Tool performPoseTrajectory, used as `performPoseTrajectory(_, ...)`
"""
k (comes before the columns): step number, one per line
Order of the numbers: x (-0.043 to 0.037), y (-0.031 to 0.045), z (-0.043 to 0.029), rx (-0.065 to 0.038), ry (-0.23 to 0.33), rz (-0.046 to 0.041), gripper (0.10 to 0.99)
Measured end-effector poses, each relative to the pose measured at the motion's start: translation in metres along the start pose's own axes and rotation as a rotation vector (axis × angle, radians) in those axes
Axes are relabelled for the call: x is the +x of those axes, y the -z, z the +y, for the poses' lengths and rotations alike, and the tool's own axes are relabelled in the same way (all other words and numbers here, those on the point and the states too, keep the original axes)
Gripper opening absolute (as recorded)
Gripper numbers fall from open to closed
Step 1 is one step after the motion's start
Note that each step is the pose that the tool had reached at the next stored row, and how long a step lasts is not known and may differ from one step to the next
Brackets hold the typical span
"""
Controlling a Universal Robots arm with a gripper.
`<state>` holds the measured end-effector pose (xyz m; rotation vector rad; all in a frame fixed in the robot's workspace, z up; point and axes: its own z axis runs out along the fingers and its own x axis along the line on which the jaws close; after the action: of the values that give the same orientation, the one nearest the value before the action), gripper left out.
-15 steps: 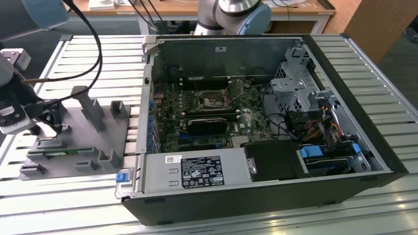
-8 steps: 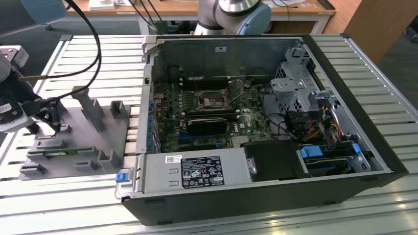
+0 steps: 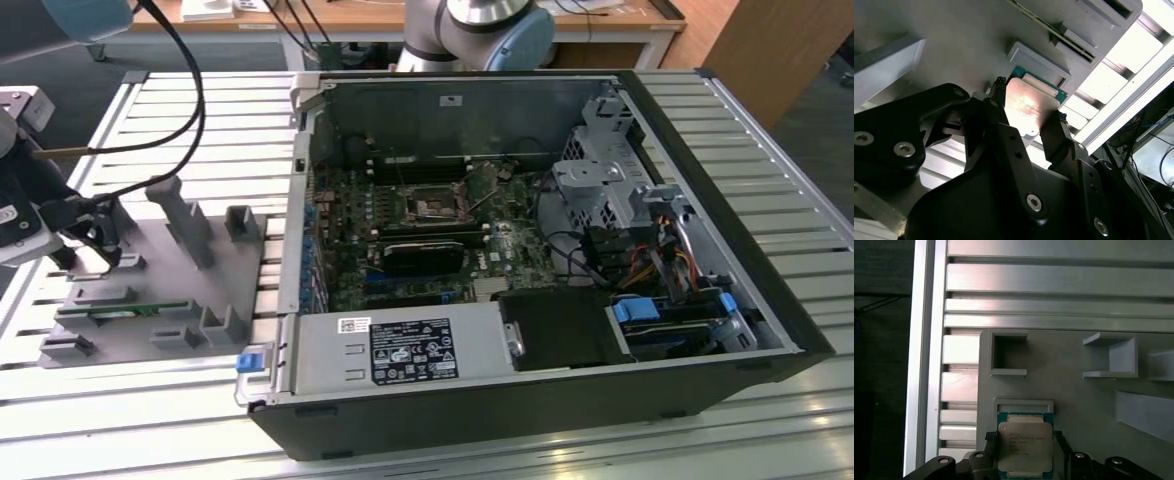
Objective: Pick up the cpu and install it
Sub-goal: 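Pick up the cpu and move it towards the insertion slot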
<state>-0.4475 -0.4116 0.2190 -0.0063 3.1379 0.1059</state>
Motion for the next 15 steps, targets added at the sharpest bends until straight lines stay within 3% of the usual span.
performPoseTrajectory(15,0.0000,0.0091,0.0006,0.000,0.000,0.0000,0.525)
